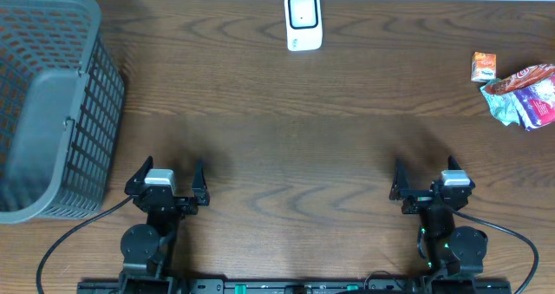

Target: Scan the item barcode

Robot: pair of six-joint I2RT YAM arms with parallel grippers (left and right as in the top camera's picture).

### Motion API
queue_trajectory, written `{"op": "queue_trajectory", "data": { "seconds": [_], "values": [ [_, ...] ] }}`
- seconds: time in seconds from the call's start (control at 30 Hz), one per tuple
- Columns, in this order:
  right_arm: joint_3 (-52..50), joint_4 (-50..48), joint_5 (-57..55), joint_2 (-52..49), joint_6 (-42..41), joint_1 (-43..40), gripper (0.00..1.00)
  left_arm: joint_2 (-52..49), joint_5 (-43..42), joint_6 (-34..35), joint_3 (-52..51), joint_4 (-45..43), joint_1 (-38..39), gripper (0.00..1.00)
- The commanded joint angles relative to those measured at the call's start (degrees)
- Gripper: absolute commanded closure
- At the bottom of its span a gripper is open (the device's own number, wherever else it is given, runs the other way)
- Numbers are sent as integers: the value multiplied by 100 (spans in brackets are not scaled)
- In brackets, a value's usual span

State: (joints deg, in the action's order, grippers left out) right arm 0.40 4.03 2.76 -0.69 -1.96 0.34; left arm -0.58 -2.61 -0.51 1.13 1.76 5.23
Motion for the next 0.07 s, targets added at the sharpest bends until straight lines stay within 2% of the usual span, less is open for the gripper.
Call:
{"op": "queue_trajectory", "data": {
  "seconds": [0.0, 0.03],
  "values": [
    [-4, 26, -50, 37, -59, -50, 1, 35, 175, -96, -90, 238, -35, 2],
    [-4, 26, -50, 37, -59, -50, 1, 35, 175, -96, -90, 238, -35, 2]
  ]
}}
